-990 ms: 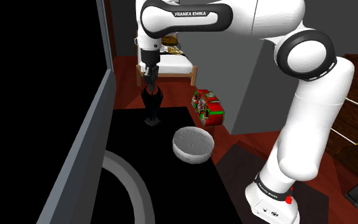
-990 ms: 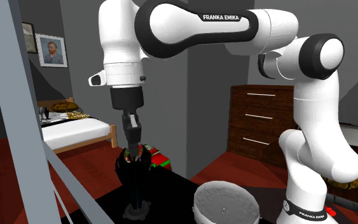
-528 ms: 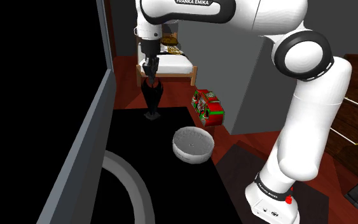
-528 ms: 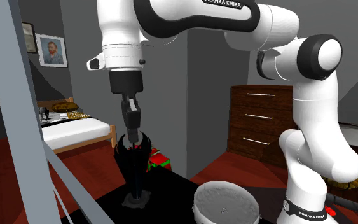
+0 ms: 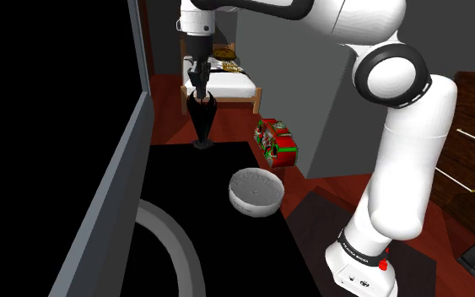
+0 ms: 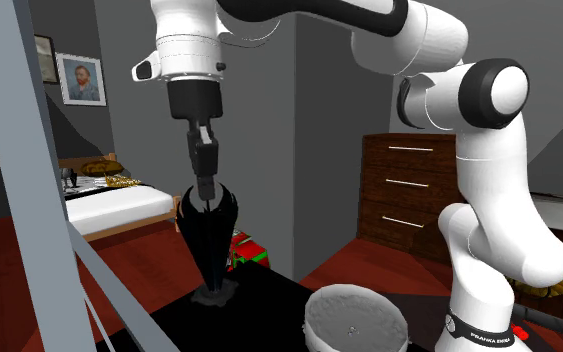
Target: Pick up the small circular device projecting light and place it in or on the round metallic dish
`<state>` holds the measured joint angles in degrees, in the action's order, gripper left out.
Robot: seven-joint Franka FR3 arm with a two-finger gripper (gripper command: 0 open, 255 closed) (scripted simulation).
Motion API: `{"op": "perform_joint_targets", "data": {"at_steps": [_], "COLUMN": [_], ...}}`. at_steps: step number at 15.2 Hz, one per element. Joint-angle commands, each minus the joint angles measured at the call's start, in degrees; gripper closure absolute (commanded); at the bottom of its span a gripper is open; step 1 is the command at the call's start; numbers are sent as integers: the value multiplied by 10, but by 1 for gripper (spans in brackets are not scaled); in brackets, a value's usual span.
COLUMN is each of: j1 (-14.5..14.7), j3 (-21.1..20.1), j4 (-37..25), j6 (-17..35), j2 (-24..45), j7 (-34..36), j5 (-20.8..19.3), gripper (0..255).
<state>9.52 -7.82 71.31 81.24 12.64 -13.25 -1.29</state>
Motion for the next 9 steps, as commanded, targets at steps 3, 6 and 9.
{"op": "perform_joint_targets", "data": {"at_steps": [3,6,9], "j1": [3,3,1], "j3": [-1,-2,-4], "j4": [-58,-61,15], "j6": [-41,-59,-54], "j2": [17,2,-70], "j7": [2,4,7], "j5": [-3,-1,9], "gripper": [255,255,255]}}
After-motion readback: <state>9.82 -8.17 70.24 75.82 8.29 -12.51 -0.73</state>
